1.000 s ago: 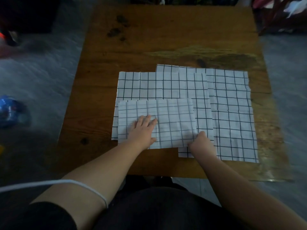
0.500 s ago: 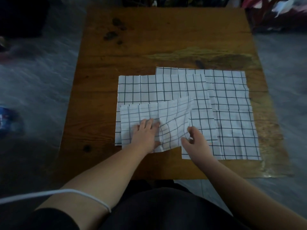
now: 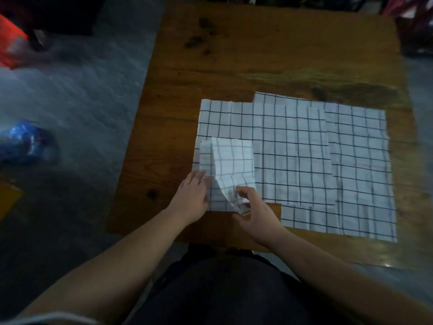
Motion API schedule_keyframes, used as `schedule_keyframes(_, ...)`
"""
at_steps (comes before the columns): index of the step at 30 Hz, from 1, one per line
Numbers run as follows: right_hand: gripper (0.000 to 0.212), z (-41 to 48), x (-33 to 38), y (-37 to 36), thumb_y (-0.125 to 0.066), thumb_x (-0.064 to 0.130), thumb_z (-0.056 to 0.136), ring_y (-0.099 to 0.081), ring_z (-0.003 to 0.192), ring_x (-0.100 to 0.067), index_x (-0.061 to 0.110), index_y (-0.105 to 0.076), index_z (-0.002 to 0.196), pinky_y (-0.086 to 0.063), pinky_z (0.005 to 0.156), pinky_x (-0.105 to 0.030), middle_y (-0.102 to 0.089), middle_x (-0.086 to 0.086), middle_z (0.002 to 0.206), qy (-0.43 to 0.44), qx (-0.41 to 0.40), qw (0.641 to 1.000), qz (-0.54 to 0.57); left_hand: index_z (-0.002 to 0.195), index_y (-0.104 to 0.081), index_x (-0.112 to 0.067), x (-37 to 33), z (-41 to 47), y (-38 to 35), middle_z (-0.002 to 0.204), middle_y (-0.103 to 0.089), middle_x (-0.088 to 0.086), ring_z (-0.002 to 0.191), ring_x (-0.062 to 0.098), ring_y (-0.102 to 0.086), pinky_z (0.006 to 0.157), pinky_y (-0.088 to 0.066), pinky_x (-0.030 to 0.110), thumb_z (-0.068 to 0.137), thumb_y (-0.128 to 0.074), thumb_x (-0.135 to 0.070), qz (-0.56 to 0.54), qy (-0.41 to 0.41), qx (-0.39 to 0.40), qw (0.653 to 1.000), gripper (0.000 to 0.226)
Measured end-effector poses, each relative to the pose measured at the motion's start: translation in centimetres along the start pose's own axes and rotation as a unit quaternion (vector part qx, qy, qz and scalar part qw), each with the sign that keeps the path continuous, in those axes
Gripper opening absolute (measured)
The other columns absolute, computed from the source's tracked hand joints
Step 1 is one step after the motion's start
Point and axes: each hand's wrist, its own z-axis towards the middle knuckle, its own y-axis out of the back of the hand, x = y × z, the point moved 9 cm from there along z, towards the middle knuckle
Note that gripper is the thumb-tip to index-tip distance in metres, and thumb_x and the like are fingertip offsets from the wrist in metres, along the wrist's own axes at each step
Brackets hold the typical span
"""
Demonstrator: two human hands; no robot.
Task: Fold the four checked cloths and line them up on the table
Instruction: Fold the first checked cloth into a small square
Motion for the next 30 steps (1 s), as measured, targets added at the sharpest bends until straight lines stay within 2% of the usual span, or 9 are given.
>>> schedule_keyframes(2,0.07,0.4,0.1,-1.3,-0.074,0.028,0.091,-0.048,0.127,-0.009,0.041,-0.032,0.145,-0.044,0.098,-0.023,-0.045,0.013,0.143,0.021,0.03,0.998,-0.048,0.156,-0.031,-0.023,1.9,-2.0,0.8,0.166,-0.021,0.003,0.155,0.024,-0.008,0.126,-0.014,0.043,0.101,-0.053,-0.017,-0.048,0.021,-0.011,0.999,0.06)
schedule_keyframes(5,0.072,0.7,0.3,-2.3,-0.073,0.029,0.091,-0.042,0.135,-0.011,0.037,-0.031,0.149,-0.037,0.106,-0.026,-0.04,0.012,0.151,0.034,0.05,0.996,-0.071,0.156,-0.031,-0.027,3.0,-4.1,1.5,0.162,-0.029,-0.003,0.15,0.016,-0.023,0.118,-0.025,0.032,0.103,-0.05,-0.017,-0.115,0.041,-0.005,0.993,0.057)
schedule_keyframes(9,0.062,1.1,0.5,-2.0,-0.066,0.025,0.096,-0.039,0.14,-0.013,0.035,-0.035,0.148,-0.039,0.113,-0.036,-0.04,0.01,0.153,0.025,0.009,0.998,-0.062,0.157,-0.028,-0.031,2.9,-5.0,1.4,0.16,-0.033,-0.003,0.14,0.016,-0.042,0.105,-0.04,0.027,0.104,-0.051,-0.021,-0.17,0.057,-0.002,0.984,0.058)
schedule_keyframes(14,0.042,1.5,-0.7,-0.7,-0.052,0.012,0.098,-0.042,0.131,-0.01,0.027,-0.047,0.137,-0.04,0.102,-0.026,-0.045,0.006,0.143,0.015,-0.028,0.992,-0.121,0.155,-0.034,-0.027,1.7,-4.1,0.3,0.16,-0.033,-0.003,0.145,0.015,-0.034,0.111,-0.03,0.024,0.103,-0.05,-0.017,-0.142,0.024,0.004,0.99,0.055)
schedule_keyframes(17,0.043,2.0,-1.4,-0.4,-0.05,0.01,0.096,-0.037,0.137,-0.013,0.022,-0.051,0.137,-0.035,0.107,-0.025,-0.046,0.005,0.144,0.035,-0.015,0.981,-0.189,0.156,-0.034,-0.025,0.9,-3.5,-0.7,0.163,-0.029,-0.001,0.15,0.016,-0.022,0.118,-0.025,0.031,0.103,-0.047,-0.016,-0.093,-0.001,0.027,0.995,0.056)
schedule_keyframes(20,0.051,2.6,-2.0,-1.2,-0.047,0.017,0.099,-0.021,0.15,-0.015,0.019,-0.042,0.15,-0.023,0.124,-0.034,-0.034,0.001,0.16,0.064,0.026,0.959,-0.273,0.158,-0.032,-0.024,0.8,-3.0,-0.9,0.166,-0.023,0.0,0.153,0.019,-0.017,0.121,-0.022,0.035,0.103,-0.046,-0.017,-0.077,0.006,0.029,0.997,0.057)
schedule_keyframes(24,0.059,3.4,-2.0,-2.1,-0.045,0.029,0.102,-0.006,0.155,-0.016,0.021,-0.028,0.158,-0.007,0.128,-0.04,-0.018,0.001,0.168,0.085,0.053,0.93,-0.353,0.158,-0.031,-0.022,0.5,-2.8,-1.0,0.167,-0.021,0.001,0.153,0.02,-0.017,0.121,-0.023,0.035,0.103,-0.047,-0.016,-0.07,0.003,0.027,0.997,0.058)
schedule_keyframes(26,0.06,3.6,-1.7,-2.3,-0.045,0.032,0.102,-0.004,0.155,-0.017,0.022,-0.026,0.158,-0.004,0.127,-0.042,-0.016,0.002,0.168,0.09,0.056,0.921,-0.375,0.157,-0.033,-0.02,0.4,-3.0,-1.0,0.165,-0.024,0.001,0.152,0.02,-0.019,0.121,-0.024,0.034,0.103,-0.047,-0.014,-0.07,0.0,0.019,0.997,0.056)
schedule_keyframes(30,0.059,4.1,-1.7,-2.4,-0.043,0.036,0.102,-0.006,0.155,-0.018,0.027,-0.024,0.158,-0.007,0.127,-0.046,-0.017,0.003,0.167,0.085,0.043,0.918,-0.385,0.149,-0.044,-0.018,0.9,-3.6,-0.9,0.153,-0.042,-0.001,0.144,0.015,-0.032,0.118,-0.034,0.036,0.099,-0.047,-0.012,-0.051,-0.006,-0.013,0.999,0.051)
